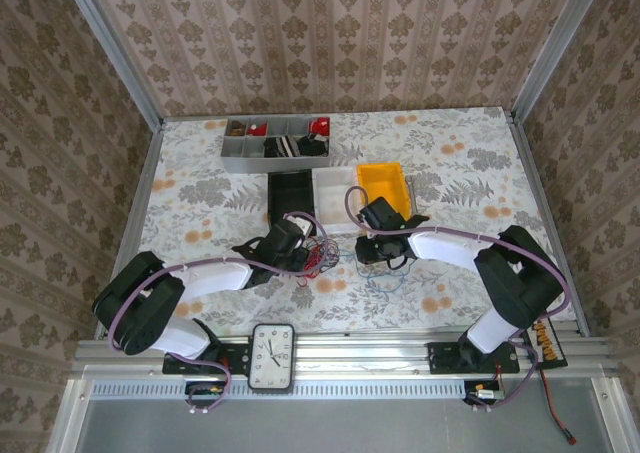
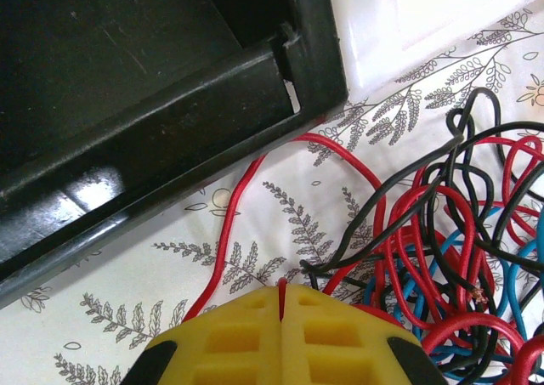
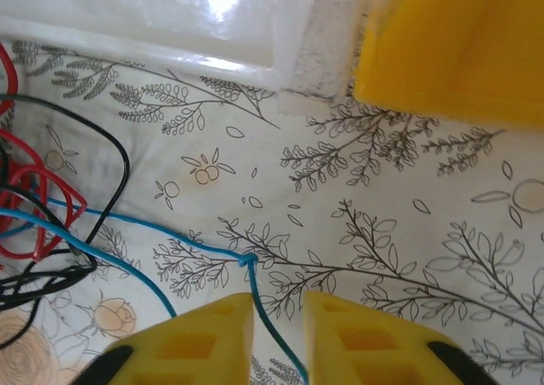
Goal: Untangle the cables
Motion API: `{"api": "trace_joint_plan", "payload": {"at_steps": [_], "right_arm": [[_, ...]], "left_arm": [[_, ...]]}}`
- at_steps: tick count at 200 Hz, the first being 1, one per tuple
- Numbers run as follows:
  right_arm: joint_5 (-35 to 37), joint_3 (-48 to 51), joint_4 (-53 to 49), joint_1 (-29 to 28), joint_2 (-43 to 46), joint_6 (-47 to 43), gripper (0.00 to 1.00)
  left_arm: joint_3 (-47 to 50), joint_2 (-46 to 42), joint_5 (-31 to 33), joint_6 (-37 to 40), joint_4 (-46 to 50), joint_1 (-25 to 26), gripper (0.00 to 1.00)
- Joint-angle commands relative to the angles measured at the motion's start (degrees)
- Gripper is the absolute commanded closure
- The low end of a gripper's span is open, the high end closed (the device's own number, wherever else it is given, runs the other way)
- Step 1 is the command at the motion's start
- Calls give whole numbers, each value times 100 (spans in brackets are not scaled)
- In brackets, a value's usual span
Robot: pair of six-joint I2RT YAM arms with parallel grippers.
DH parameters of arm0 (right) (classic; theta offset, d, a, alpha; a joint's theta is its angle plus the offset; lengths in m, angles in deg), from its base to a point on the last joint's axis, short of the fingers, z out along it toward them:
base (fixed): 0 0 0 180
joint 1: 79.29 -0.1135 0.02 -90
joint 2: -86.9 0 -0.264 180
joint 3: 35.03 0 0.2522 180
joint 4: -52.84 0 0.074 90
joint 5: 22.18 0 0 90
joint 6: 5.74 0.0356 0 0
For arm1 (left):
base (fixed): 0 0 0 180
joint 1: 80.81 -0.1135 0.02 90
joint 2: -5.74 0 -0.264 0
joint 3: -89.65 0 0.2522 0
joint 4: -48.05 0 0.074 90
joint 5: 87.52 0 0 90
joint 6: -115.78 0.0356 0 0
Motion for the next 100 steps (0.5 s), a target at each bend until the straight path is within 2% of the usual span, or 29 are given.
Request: {"api": "trace_joint_plan", "payload": {"at_steps": [1, 14, 27, 53, 66, 88, 100], "right_arm": [[161, 83, 109, -42, -101, 197, 89], [199, 135, 159, -34, -57, 297, 94], [286, 147, 137, -32, -19, 355, 94], [97, 244, 232, -63, 76, 371, 73], [60, 335, 308, -131, 114, 404, 69], [176, 384, 283, -272, 72, 423, 70], [323, 376, 231, -319, 26, 448, 79]], "left_arm": [[-18, 146, 21, -23, 93, -31, 100], [9, 132, 33, -41, 49, -33, 100], [28, 123, 25, -43, 11, -32, 100], [37, 138, 7, -23, -22, -31, 100], [37, 148, 0, -17, -43, -31, 100], [46, 158, 13, -17, -73, -23, 100], [54, 140, 7, -17, -93, -18, 100]]}}
